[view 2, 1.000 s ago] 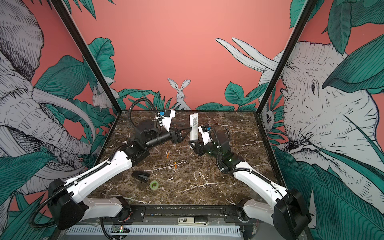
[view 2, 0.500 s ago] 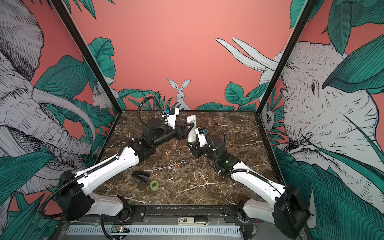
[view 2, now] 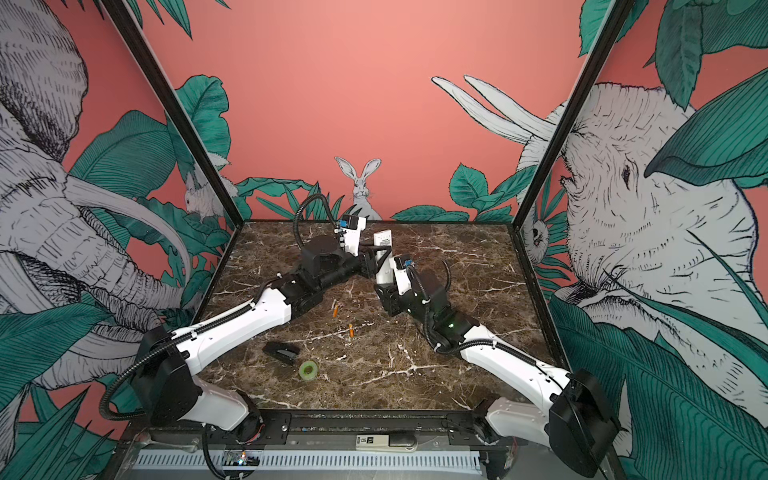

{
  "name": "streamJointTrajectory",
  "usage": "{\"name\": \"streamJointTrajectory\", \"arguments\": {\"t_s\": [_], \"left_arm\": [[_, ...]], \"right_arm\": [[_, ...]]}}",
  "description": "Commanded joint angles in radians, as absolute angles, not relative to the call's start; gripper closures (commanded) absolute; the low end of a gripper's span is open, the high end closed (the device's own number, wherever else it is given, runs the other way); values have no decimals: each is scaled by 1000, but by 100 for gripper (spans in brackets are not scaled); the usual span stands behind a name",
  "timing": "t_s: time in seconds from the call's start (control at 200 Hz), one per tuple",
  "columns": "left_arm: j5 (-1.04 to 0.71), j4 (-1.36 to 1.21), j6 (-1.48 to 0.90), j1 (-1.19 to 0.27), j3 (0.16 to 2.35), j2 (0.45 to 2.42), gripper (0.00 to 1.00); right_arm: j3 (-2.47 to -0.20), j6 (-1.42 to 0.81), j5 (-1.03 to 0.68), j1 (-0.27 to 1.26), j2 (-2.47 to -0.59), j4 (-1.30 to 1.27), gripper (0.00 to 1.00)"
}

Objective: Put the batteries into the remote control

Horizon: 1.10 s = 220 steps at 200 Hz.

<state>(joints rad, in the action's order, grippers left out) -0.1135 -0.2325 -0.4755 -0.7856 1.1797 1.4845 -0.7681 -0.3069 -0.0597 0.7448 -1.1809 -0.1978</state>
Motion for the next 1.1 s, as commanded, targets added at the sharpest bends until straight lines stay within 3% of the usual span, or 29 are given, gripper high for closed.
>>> {"name": "streamJointTrajectory", "arguments": {"t_s": [0.0, 0.525, 0.6, 0.75, 0.845, 0.95, 1.095], "left_arm": [[-113, -258, -498, -792, 1211, 1493, 58], [-175, -244, -489, -792, 1206, 1494, 99], [-178, -233, -481, -790, 1206, 1488, 100], [-207, -215, -491, -763, 1189, 1466, 100], [-272, -255, -552, -721, 1153, 1458, 100], [-301, -237, -563, -707, 1128, 1444, 100], [-346, -187, -548, -670, 1114, 1425, 100]], "right_arm": [[-775, -292, -35, 756, -1192, -244, 100], [-778, -271, -45, 774, -1200, -249, 100], [-778, -256, -63, 776, -1192, -246, 88], [-764, -189, -109, 779, -1151, -236, 46], [-747, -140, -130, 781, -1113, -210, 26], [-722, -74, -163, 781, -1063, -178, 16], [-685, 23, -198, 782, -974, -127, 12]]}}
